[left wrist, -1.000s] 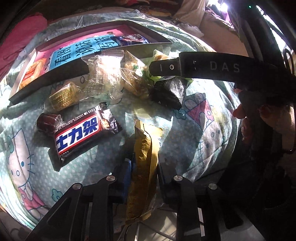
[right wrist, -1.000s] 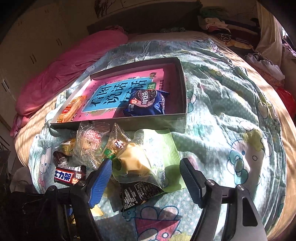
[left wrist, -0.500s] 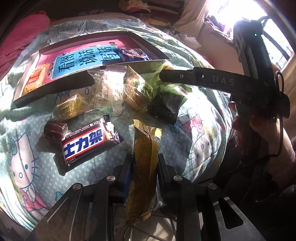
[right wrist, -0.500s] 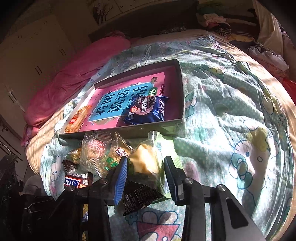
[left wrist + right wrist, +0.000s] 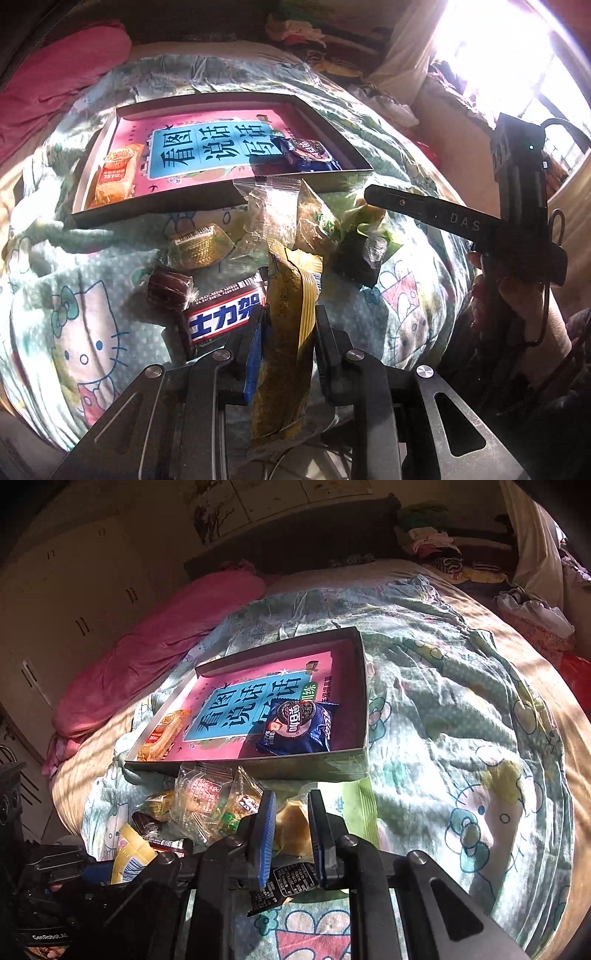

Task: Organize snacks
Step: 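Grasp the green-and-yellow bag with the right tool while the left tool holds the yellow snack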

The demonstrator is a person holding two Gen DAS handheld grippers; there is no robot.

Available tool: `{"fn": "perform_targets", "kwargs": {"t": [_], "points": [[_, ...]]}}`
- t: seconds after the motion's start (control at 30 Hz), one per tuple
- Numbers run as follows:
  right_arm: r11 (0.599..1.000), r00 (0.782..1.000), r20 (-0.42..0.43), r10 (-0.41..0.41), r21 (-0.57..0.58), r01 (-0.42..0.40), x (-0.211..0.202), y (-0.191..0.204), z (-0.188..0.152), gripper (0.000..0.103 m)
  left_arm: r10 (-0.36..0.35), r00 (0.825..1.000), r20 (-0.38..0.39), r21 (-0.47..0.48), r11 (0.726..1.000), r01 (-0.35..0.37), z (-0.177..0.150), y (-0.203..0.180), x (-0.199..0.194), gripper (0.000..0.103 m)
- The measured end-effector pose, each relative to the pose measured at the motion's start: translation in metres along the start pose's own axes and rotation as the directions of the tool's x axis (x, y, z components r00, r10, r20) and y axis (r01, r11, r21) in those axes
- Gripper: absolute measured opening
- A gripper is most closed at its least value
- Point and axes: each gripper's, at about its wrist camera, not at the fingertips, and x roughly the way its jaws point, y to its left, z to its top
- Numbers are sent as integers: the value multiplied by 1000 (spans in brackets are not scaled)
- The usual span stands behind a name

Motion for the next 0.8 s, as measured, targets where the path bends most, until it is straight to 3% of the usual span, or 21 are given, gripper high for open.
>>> {"fn": "perform_targets", "kwargs": {"t": [0.17, 0.33, 0.6, 0.8], "points": [[995, 1000, 0, 29, 95, -29, -9, -17, -2, 23, 3, 1000, 2, -7, 1000, -3, 0, 3, -1, 26], [989, 999, -22, 45, 141, -41, -15, -24, -8, 61, 4, 1000, 11, -13, 1000, -4, 1, 5, -3, 26], [980, 997, -72, 0, 197, 14, -9, -30, -17, 62, 0, 1000, 20, -20, 1000, 0, 2, 7, -7, 26], [962, 989, -131, 64, 270, -26, 11, -44, -18, 81, -6, 1000, 23, -33, 999, 6, 2, 10, -7, 26]]}}
